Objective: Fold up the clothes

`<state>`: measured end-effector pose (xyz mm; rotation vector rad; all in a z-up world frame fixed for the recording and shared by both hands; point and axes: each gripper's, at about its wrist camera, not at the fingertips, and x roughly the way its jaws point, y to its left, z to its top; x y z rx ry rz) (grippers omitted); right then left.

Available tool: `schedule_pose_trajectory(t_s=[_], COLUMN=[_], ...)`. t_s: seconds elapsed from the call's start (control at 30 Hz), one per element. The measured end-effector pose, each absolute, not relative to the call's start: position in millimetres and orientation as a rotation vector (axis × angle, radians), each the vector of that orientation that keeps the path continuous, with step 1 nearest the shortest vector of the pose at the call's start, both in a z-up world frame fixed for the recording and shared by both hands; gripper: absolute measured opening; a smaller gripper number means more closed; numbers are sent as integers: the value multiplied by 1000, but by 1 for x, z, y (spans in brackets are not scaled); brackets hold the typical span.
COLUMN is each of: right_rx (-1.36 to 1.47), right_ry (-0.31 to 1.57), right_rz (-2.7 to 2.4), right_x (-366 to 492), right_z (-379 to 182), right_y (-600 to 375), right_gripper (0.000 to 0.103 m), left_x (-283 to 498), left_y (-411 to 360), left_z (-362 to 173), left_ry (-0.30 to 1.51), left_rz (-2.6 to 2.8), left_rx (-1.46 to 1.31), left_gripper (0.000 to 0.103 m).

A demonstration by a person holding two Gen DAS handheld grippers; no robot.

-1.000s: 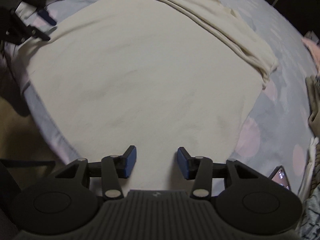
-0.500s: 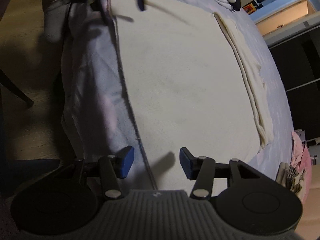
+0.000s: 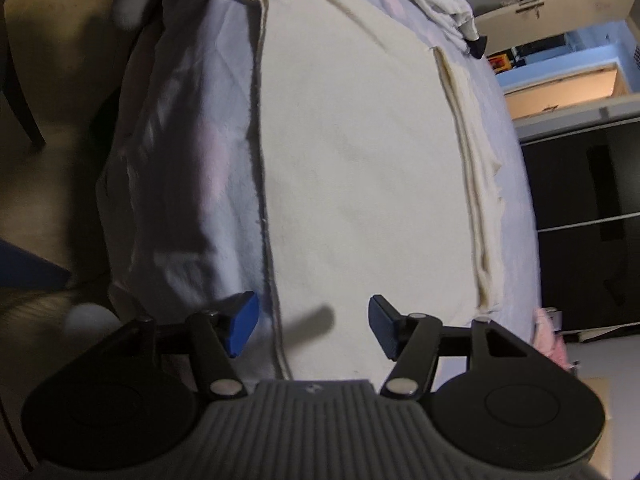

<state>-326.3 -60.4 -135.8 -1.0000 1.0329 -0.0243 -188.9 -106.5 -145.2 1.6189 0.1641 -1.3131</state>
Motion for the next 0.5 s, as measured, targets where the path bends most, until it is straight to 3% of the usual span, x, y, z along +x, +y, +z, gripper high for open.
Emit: schedule_pose_trajectory(t_s=[0.5], right_rx=[-1128], right_ry=[1088], right_rz=[-105], right_x=[-328], right_z=[-144], right_y=[-70], right_gripper=[62], left_x=[-183], left_y=[-98], left_z=[-153], left_ry=[145], left_rz=[-1244], left_rx=[1705], left_gripper=[50])
